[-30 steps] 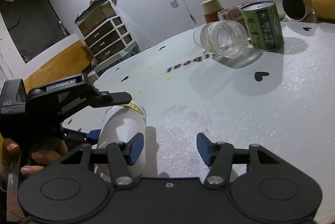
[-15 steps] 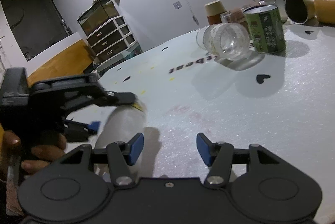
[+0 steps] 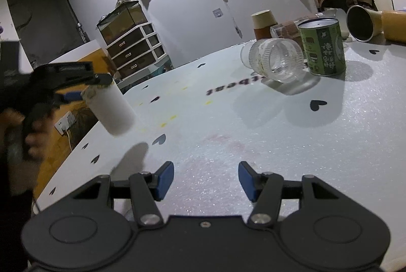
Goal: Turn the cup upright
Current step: 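Lower the upright cup onto the table and open the right gripper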
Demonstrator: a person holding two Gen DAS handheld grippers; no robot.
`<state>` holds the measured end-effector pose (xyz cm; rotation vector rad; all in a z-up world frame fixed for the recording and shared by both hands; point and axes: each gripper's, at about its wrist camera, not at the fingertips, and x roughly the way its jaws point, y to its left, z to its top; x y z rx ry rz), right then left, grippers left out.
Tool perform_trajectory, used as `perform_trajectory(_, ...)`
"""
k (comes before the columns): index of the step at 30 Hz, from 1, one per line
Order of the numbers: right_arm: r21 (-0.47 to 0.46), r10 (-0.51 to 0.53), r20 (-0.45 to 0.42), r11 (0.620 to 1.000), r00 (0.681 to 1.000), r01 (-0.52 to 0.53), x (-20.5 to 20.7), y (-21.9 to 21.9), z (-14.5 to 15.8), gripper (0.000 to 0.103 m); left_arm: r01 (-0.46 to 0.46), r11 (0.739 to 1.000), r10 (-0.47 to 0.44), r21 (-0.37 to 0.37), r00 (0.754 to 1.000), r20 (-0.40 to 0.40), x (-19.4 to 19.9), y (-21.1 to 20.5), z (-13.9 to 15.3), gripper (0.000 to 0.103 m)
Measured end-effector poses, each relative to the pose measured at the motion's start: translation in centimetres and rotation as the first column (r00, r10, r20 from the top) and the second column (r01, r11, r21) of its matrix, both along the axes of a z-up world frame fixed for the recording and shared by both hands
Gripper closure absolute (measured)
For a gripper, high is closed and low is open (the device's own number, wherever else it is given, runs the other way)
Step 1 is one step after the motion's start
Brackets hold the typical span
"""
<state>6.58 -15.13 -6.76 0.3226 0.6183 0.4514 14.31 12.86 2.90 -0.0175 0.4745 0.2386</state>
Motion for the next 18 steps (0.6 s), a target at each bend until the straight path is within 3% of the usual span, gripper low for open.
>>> perform_trajectory(9, -0.014, 0.010, 0.007, 1.000, 1.000, -0.010, -0.3, 0.3, -0.1, 0.045, -0.151, 0.989, 0.150, -0.007, 0.989, -0.013, 3.5, 4.8, -1.7, 0.038)
perform_trajectory(18, -0.022, 0.011, 0.002, 1.000, 1.000, -0.011, -0.2, 0.5, -0.3, 0.044, -0.180, 0.983, 0.179, -0.045, 0.984, -0.023, 3.7, 6.3, -2.9, 0.037)
